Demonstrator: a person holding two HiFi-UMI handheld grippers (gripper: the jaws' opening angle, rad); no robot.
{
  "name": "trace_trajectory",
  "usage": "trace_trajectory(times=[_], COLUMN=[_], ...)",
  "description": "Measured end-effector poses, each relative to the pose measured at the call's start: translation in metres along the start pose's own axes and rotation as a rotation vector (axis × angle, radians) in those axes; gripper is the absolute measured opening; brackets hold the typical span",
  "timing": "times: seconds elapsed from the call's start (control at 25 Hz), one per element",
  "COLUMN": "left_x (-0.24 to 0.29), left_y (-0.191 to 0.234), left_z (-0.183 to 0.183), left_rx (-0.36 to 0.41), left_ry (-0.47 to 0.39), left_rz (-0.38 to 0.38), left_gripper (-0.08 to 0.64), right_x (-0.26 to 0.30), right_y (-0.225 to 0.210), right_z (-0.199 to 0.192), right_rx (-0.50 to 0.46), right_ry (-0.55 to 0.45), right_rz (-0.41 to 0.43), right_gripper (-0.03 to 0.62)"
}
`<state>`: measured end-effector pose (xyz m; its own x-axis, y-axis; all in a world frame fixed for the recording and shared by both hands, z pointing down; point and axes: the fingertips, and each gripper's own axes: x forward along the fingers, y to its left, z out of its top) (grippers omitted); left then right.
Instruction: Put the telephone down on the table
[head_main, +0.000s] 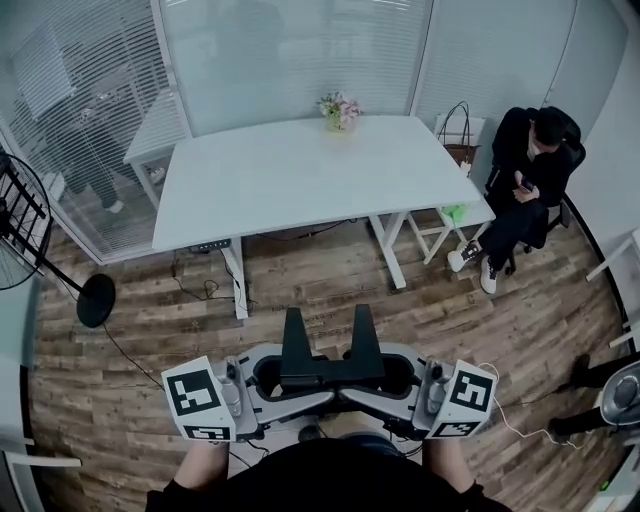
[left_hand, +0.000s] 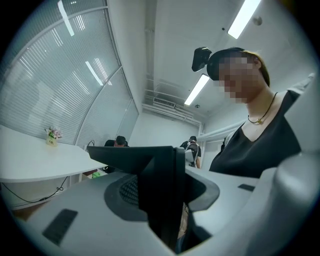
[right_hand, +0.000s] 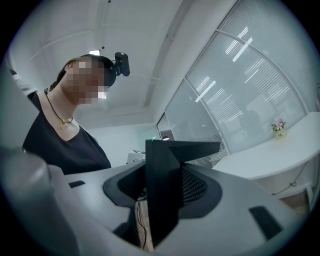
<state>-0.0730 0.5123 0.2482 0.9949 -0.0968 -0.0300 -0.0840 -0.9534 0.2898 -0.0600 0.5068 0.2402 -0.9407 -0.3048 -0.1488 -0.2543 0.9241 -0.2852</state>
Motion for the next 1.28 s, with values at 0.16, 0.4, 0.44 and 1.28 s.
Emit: trace_trajectory(times=[0.16,0.4,0.44,1.28], left_x=[0.011,0.032,0.034,0.11], left_y=[0.029,0.077,0.085,0.198], left_z=[0.011,0.027,0.03,0.076], left_rx=[0.009,0.014,0.015,0.04], left_ry=[-0.006,0.005,0.004,-0.021], left_rz=[0.007,0.013,0.013,0.051], left_gripper=[0.181,0.181,0.181,0.181], right_x=[0.003,0.004,0.005,-0.012], right_y=[-0.03,-0.083,-0.09,-0.222], right_z=[0.013,0.029,0.032,0.089], right_rx=[-0.013,-0.01,-0.011,-0.031], right_ry=[0.002,-0.006,-0.006,0.005], right_rz=[0.011,0.016,0.016,0.064], right_gripper=[0.195,0.195,0.195,0.195])
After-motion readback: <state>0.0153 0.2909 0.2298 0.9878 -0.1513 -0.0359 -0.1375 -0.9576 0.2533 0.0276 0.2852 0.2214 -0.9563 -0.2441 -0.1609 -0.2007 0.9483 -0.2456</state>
